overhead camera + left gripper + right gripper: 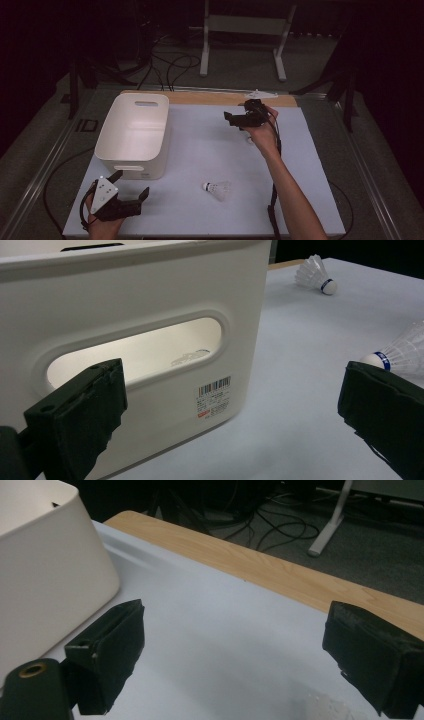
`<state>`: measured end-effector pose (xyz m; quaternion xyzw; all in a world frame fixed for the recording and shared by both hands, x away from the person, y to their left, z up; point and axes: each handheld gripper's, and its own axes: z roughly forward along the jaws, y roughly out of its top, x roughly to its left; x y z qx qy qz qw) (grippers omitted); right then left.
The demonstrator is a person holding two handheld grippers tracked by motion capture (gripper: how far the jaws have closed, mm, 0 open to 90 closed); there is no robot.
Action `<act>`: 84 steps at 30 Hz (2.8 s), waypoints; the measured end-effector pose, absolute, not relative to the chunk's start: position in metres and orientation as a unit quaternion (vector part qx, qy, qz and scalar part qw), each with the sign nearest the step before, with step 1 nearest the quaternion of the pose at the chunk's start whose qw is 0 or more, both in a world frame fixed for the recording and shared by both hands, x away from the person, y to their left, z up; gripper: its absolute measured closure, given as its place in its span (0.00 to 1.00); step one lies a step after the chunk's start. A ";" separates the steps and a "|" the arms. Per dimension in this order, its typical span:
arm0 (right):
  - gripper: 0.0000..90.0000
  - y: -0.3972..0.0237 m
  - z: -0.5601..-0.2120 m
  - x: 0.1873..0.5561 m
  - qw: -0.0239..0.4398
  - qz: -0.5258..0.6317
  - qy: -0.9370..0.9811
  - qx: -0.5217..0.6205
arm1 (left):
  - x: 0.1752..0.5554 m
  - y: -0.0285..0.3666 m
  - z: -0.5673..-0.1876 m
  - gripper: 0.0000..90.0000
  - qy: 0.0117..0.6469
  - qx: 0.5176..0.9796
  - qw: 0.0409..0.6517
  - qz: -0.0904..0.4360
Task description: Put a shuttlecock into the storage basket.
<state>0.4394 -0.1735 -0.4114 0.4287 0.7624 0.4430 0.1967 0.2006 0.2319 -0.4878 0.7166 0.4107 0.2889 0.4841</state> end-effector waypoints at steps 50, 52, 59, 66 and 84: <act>0.11 -0.211 -0.453 0.472 0.174 0.413 0.763 0.466 | 0.201 0.232 -0.488 0.00 0.411 0.717 0.483 0.289; 0.11 -0.212 -0.456 0.474 0.172 0.409 0.764 0.469 | 0.201 0.233 -0.488 0.00 0.412 0.716 0.483 0.289; 0.11 -0.214 -0.465 0.481 0.167 0.398 0.765 0.477 | 0.200 0.233 -0.488 0.00 0.413 0.715 0.483 0.290; 0.12 -0.216 -0.472 0.486 0.160 0.394 0.767 0.481 | 0.200 0.233 -0.488 0.00 0.413 0.715 0.483 0.290; 0.20 -0.227 -0.482 0.494 0.145 0.355 0.786 0.484 | 0.200 0.233 -0.488 0.00 0.414 0.715 0.483 0.289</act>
